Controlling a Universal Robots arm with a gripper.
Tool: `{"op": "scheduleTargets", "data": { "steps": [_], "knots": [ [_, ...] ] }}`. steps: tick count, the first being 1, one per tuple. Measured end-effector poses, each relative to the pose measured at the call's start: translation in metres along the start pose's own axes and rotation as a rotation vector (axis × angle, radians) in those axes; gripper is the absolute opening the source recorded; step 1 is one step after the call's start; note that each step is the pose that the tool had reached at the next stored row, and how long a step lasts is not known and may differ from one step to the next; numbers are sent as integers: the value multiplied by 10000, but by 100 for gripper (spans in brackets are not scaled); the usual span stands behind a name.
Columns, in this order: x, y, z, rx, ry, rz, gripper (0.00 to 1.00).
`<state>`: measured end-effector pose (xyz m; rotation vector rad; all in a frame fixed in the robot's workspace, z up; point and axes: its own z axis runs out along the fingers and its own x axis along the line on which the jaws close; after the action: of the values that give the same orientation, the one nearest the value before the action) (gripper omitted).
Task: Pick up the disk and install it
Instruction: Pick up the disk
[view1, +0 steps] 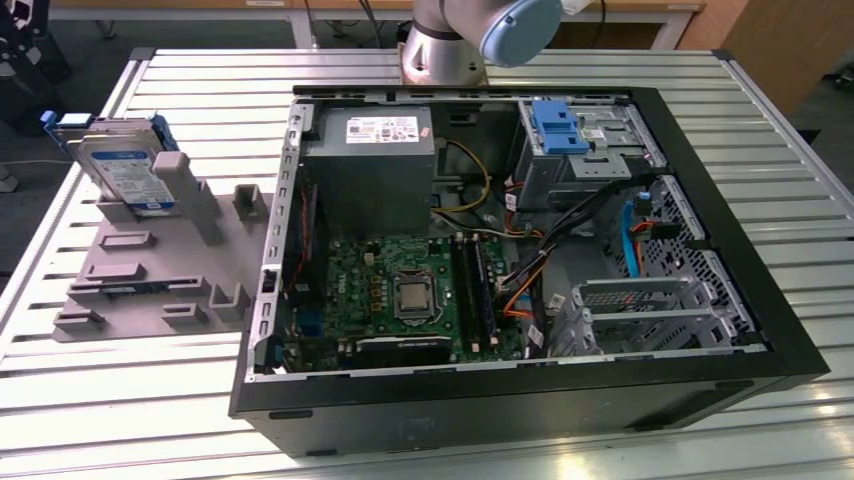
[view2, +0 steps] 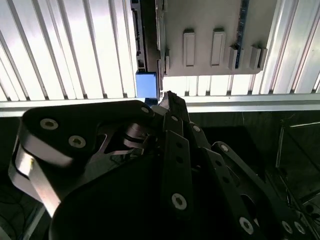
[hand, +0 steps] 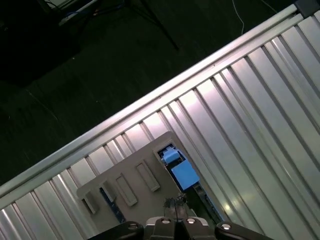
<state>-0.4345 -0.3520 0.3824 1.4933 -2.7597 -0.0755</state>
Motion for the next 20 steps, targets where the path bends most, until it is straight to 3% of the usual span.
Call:
{"op": "scheduleTargets", "data": {
  "steps": [13, 20],
  "knots": [
    [0, 0, 1, -1, 2, -66, 11],
    [0, 0, 3, -22, 49, -1139, 11]
  ]
}}
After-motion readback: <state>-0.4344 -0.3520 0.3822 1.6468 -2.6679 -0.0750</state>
